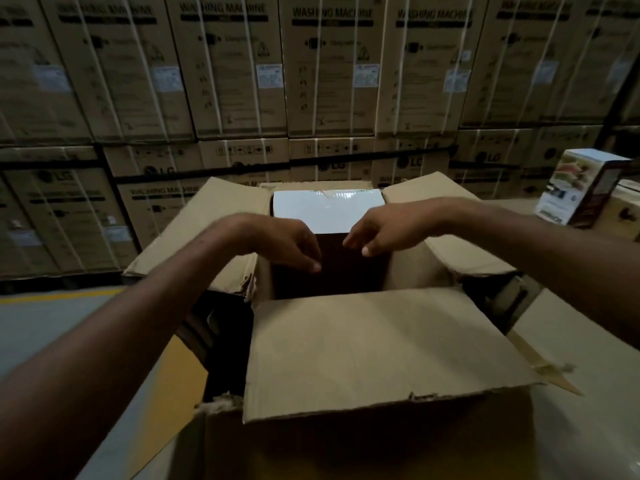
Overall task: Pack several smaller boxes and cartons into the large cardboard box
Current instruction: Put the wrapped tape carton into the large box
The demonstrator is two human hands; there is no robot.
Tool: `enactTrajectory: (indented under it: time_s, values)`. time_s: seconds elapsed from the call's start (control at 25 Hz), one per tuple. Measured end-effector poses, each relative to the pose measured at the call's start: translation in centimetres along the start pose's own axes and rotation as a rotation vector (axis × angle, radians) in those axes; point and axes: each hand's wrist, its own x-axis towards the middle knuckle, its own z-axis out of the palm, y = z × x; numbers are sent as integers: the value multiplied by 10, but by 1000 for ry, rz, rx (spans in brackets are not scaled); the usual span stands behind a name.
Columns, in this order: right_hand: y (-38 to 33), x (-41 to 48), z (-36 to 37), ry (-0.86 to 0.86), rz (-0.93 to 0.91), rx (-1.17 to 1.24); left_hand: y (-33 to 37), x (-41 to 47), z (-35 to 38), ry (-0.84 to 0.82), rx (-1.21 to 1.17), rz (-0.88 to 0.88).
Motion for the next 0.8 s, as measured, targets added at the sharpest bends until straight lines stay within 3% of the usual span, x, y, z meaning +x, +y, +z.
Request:
enactTrajectory:
  time_s: [0.2, 0.28, 0.44, 0.52, 0.68, 0.8]
  values:
    - [31, 91, 55, -199, 159, -271, -38, 91, 35, -189, 465, -238]
    - [47, 112, 60, -154, 201, -363, -47, 106, 28, -80, 554, -244]
    - [68, 119, 13, 250, 124, -543, -57, 108, -20, 145, 619, -213]
    - [78, 127, -15, 374, 122, -556, -65, 112, -50, 224, 583, -245]
    - [103, 182, -57, 429, 147, -486, -88, 153, -96, 399, 511, -283]
    - [128, 228, -68, 333, 153, -440, -117, 190, -107, 470, 441, -319]
